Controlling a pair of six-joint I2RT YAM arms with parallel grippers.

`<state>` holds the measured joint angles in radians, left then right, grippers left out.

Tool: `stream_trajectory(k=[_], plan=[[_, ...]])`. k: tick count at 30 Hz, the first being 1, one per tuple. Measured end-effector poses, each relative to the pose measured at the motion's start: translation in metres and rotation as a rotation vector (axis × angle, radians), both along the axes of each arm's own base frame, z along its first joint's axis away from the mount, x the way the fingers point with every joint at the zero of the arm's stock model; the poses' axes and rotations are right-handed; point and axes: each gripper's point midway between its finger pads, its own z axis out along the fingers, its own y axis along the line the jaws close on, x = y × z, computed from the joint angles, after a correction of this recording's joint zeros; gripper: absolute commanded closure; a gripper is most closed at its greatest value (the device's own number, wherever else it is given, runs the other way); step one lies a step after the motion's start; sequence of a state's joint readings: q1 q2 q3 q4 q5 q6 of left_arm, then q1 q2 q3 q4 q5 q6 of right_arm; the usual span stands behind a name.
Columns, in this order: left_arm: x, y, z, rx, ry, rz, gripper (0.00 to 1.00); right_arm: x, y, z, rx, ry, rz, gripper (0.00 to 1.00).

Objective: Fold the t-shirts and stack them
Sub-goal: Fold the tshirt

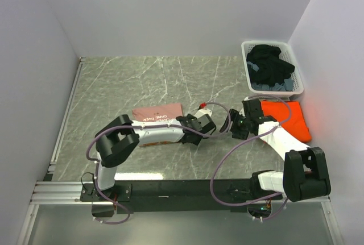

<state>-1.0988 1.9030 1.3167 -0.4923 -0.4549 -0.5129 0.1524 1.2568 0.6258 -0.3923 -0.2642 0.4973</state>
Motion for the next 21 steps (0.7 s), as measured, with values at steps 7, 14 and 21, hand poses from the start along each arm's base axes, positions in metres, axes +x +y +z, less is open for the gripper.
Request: stream_trajectory(k=[7,14,21], plan=[[-0.003,0.019,-0.012,0.15,-0.037,-0.011,0.42,0.002,0.003,0.001,0.026,-0.012,0.002,0.27],[-0.007,0.02,-0.015,0.171,-0.039,-0.033,0.42,0.003,0.007,-0.001,0.047,-0.01,0.011,0.27],[-0.007,0.025,-0.021,0.192,-0.048,-0.028,0.48,0.003,0.013,-0.005,0.082,-0.007,0.031,0.28]])
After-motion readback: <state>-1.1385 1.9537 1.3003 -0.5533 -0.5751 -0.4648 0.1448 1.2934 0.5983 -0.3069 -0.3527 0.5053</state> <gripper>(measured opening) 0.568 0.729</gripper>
